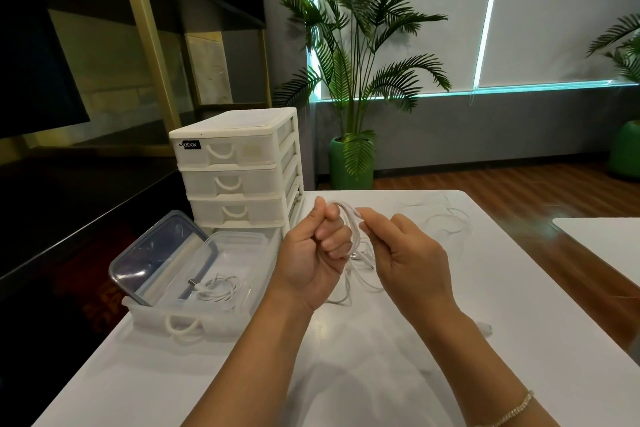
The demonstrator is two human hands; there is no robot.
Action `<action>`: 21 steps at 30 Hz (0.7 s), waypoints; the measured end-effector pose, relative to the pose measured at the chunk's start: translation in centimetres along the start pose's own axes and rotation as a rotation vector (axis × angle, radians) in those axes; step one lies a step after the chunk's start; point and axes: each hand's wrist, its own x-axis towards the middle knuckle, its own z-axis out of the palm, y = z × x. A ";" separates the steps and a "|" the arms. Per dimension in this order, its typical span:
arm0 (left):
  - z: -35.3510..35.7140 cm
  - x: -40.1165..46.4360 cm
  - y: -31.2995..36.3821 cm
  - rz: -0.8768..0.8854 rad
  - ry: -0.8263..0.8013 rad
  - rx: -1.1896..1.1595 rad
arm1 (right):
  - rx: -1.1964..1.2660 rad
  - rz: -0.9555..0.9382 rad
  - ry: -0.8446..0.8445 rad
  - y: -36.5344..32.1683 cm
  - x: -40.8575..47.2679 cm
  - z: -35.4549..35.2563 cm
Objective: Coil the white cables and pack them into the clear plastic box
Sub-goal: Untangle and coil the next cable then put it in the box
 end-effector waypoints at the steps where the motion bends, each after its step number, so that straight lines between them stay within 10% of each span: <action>1: 0.0 0.0 0.0 0.004 0.007 -0.061 | -0.003 -0.004 -0.011 -0.1 0.0 0.0; 21: 0.1 0.0 0.2 0.051 0.185 -0.195 | -0.071 0.015 -0.131 -0.3 -0.3 0.2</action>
